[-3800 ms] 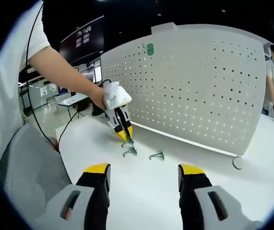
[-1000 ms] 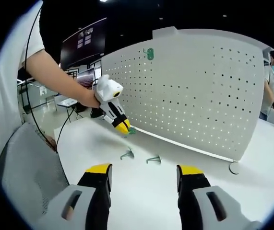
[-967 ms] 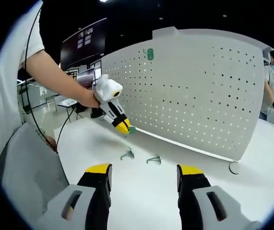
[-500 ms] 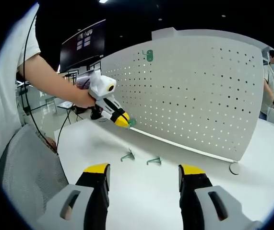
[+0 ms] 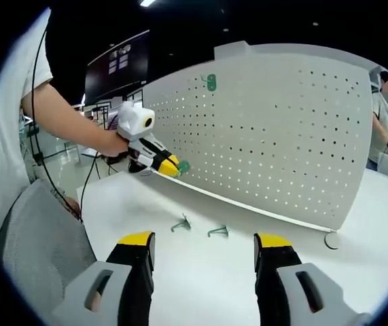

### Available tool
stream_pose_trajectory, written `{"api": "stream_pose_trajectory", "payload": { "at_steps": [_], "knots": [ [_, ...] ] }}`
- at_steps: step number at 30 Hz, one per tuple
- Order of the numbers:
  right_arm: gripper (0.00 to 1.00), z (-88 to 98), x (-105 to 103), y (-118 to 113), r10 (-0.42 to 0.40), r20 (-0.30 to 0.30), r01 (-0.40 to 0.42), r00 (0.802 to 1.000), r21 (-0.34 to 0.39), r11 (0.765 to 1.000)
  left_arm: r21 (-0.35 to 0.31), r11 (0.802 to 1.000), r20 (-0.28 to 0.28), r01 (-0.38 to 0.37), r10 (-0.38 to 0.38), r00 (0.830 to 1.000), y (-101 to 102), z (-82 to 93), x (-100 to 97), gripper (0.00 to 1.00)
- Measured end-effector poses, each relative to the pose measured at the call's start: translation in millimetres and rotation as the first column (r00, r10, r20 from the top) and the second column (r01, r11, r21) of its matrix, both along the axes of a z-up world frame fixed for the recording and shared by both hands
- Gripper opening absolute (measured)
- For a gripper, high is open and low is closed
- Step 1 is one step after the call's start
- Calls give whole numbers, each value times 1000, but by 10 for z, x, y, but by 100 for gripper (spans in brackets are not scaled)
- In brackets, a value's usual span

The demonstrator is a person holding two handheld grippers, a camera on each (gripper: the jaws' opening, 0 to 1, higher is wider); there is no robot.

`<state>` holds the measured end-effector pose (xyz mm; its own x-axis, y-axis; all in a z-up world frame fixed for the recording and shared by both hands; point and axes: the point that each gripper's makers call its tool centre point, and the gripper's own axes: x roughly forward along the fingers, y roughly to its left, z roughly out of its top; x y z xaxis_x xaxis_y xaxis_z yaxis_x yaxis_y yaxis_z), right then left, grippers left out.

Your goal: Insert the hook assembly into the mounting plate slot until the hook locks in place.

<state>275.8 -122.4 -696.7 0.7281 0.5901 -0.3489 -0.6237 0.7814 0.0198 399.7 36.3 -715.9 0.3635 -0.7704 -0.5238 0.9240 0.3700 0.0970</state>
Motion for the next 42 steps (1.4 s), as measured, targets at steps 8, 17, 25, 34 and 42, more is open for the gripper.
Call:
{"api": "stream_pose_trajectory", "payload": {
  "at_steps": [8, 17, 25, 34, 42],
  "knots": [
    [57, 25, 4, 1, -2, 8, 2, 1000, 7, 1000, -56, 998, 18, -25, 26, 1000, -16, 128, 2, 2],
    [58, 49, 6, 7, -2, 16, 1, 1000, 14, 1000, -141, 989, 61, -52, 61, 996, -50, 335, -24, 2],
    [57, 61, 6, 7, -3, 21, 2, 1000, 19, 1000, -234, 969, 82, -81, 103, 991, -55, 542, -53, 2],
    [58, 84, 3, 21, 3, 31, -3, 1000, 18, 1000, -324, 938, 99, -122, 162, 982, -6, 768, -113, 2],
    [58, 104, -4, 28, 5, 38, -6, 999, 19, 1000, -404, 904, 131, -138, 207, 970, 41, 997, -223, 2]
  ]
}}
